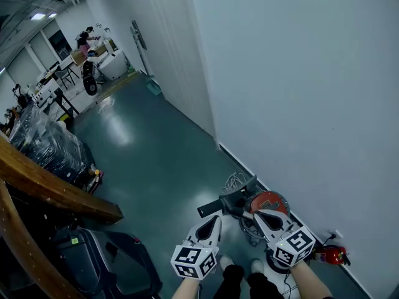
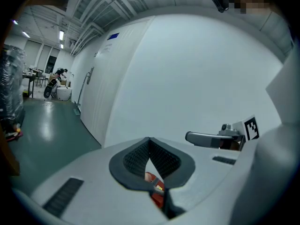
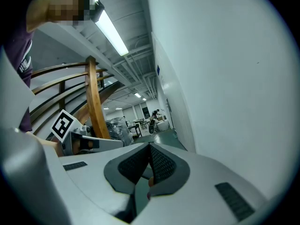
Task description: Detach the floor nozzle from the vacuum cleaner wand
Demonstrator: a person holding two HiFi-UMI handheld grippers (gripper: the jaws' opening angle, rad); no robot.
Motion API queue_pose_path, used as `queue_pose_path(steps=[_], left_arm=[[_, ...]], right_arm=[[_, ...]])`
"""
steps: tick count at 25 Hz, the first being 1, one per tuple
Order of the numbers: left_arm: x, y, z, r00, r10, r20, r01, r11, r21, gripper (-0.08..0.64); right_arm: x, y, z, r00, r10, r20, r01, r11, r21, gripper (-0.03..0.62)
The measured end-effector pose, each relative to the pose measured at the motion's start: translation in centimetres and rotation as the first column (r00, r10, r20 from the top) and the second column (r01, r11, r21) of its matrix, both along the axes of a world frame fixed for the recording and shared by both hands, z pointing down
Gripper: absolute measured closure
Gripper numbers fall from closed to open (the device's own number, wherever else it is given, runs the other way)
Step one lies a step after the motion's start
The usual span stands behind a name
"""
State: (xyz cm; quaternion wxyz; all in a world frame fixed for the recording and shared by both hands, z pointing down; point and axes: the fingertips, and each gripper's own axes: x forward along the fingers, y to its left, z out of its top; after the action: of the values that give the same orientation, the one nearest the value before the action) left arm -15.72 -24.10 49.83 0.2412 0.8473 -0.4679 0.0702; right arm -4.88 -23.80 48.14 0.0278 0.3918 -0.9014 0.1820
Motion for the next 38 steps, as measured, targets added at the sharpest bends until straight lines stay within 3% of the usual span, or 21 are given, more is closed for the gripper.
queue_pose_path(steps=[6, 16, 23, 29, 32, 35, 38], left_arm=[[0.1, -0.3, 1.7, 1.0, -0.019, -0.011, 0.019, 0.999, -0.037, 0.557], [0.8, -0.9, 9.1, 0.997, -0.081, -0.012, 0.079, 0.99, -0.116, 0.557], [1.1, -1.4, 15.5, 0.982, -0.14, -0.123, 0.112, 0.971, -0.212, 0.555], [2.1, -1.8, 19.3, 0.975, -0.157, -0.154, 0.114, 0.96, -0.257, 0.552], [2.6, -1.9, 20.6, 0.97, -0.169, -0.175, 0.119, 0.957, -0.266, 0.543], [2.7, -1.7, 21.5, 0.968, -0.18, -0.178, 0.128, 0.955, -0.269, 0.543], [2.9, -1.7, 22.0, 0.964, -0.183, -0.194, 0.127, 0.954, -0.272, 0.537]], right_arm=[[0.2, -0.8, 1.5, 0.999, -0.018, -0.03, 0.018, 1.0, 0.002, 0.575], [0.9, -2.2, 8.2, 0.995, -0.088, -0.05, 0.088, 0.996, 0.0, 0.575], [0.5, -1.8, 15.7, 0.968, -0.213, -0.135, 0.213, 0.977, -0.016, 0.571], [0.0, -1.0, 23.1, 0.908, -0.324, -0.267, 0.319, 0.945, -0.063, 0.497], [-0.4, -1.4, 26.7, 0.851, -0.372, -0.369, 0.371, 0.925, -0.077, 0.431], [-1.0, -2.0, 29.7, 0.78, -0.415, -0.468, 0.423, 0.901, -0.093, 0.409], [-1.6, -2.4, 31.2, 0.742, -0.424, -0.519, 0.449, 0.89, -0.085, 0.408]])
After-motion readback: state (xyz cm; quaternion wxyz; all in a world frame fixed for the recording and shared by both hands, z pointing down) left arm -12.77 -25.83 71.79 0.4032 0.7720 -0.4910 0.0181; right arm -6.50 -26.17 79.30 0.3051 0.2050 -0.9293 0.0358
